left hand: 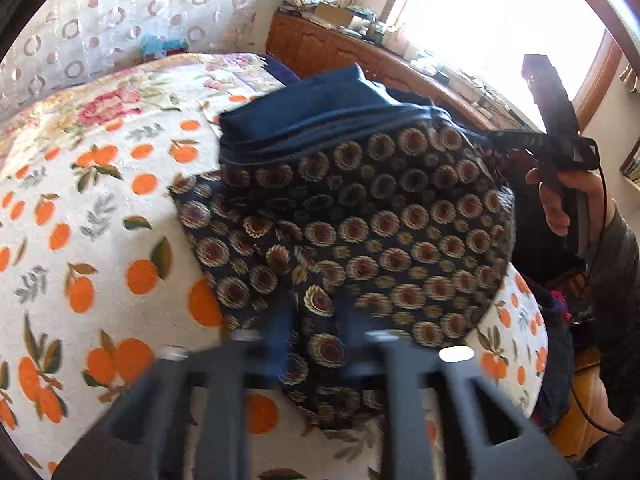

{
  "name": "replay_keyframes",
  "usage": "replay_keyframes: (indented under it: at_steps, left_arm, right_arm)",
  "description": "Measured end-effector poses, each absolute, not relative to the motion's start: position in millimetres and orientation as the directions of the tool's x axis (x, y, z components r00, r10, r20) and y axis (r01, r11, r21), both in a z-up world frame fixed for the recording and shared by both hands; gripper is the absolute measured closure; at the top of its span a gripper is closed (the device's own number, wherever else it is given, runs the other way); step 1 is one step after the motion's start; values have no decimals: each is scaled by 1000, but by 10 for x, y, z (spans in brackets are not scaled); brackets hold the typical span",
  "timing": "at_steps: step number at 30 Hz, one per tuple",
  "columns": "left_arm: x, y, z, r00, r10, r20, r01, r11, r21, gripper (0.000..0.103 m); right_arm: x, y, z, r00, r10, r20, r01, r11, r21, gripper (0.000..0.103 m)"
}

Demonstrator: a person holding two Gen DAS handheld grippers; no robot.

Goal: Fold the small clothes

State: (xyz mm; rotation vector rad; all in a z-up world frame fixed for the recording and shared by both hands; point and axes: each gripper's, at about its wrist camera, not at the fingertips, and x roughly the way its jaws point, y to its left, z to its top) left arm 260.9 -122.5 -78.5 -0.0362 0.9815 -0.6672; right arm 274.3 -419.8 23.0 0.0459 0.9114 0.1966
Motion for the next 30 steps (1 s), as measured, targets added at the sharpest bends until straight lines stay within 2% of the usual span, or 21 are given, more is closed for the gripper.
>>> replay_keyframes:
  at_steps: [3,6,9,11,19,21,22,23,24,25,26,30]
  left_arm:
    - [2499,-1202,-691,426,-538,-727,501,810,-306,97]
    - [2391,-1096,-567,464,-552,-692,482,813,-325,97]
    - [2331,-1054,-559,475,-540,-695,475,822,-314,97]
    - [2289,-1050,-610,468,-530,-707,468,827,-311,97]
    - [2335,-1008,-753,430,-525,-734,458,828,-324,96]
    - [2473,-1049,-737,429,-518,-740,456,831,-318,86]
    - [2571,-1054,-721,437,-506,-744,450,839,-306,81]
    - [2660,-1044,-714,443,-495,-748,443,846,-298,72]
    - [2736,-1041,-716,444,-489,-751,436,850,-296,65]
    - [2849,-1038,-733,434,-492,-755,428,850,-307,64]
    - [2929,-1038,-752,425,-496,-757,421,849,-320,63]
    - [3166,-1016,-773,413,-547,-728,386,829,-404,63]
  right_arm:
    - [2710,-4370,383,610,265,-747,-143,964,225,38]
    - [2576,-4459,580,657,285,-698,-164,957,238,38]
    - [2387,-4498,744,717,286,-635,-173,956,235,38]
    - [2330,-4485,732,710,323,-625,-213,945,247,38]
    - [2538,-4425,144,603,324,-729,-243,945,220,38]
    - [2605,-4374,121,596,342,-727,-254,939,233,38]
    - [2623,-4365,129,601,349,-719,-265,936,233,45]
    - [2657,-4305,179,604,358,-712,-279,932,232,50]
    - [2667,-4277,188,604,366,-708,-296,928,228,66]
    - [2631,-4251,213,610,365,-703,-308,927,214,87]
    - [2583,-4231,228,615,365,-699,-326,925,196,92]
    - [2537,-4147,233,642,357,-678,-364,921,140,96]
